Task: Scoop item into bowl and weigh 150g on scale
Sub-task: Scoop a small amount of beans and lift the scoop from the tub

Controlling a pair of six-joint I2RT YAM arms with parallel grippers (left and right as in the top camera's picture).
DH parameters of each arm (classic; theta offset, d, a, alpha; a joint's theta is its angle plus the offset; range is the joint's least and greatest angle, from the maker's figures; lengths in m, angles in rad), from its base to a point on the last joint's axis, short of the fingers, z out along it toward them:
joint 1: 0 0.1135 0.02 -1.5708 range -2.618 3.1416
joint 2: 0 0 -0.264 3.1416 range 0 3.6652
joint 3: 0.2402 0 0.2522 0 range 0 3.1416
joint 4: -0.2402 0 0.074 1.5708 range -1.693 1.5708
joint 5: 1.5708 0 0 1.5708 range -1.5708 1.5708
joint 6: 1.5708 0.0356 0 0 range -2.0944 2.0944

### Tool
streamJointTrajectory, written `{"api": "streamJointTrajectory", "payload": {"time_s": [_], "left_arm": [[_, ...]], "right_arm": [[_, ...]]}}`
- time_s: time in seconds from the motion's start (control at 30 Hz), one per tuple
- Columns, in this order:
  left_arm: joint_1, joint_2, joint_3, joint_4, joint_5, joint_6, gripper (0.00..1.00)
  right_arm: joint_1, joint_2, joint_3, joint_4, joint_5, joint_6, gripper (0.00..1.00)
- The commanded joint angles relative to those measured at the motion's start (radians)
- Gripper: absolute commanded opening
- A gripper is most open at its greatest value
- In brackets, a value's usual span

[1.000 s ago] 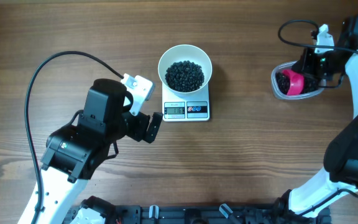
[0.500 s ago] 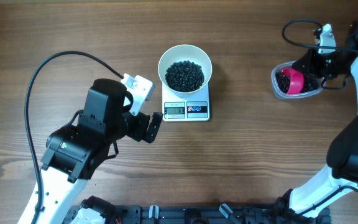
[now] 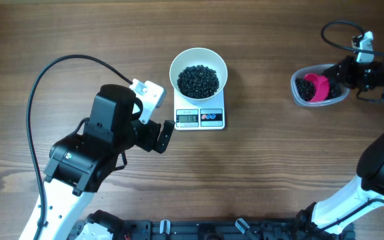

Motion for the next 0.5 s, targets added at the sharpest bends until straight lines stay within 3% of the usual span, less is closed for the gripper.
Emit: {"api": "streamJointTrajectory", "payload": {"time_s": [0.0, 0.47], "left_arm": [[0.005, -0.004, 0.014, 0.003, 0.012, 0.008, 1.00], [0.005, -0.004, 0.014, 0.003, 0.012, 0.008, 1.00]], "right_arm": [[-0.019, 0.026, -0.014, -0.012, -0.085, -0.042, 0.04], [-0.039, 0.026, -0.014, -0.069, -0.108, -0.086, 0.04]]}}
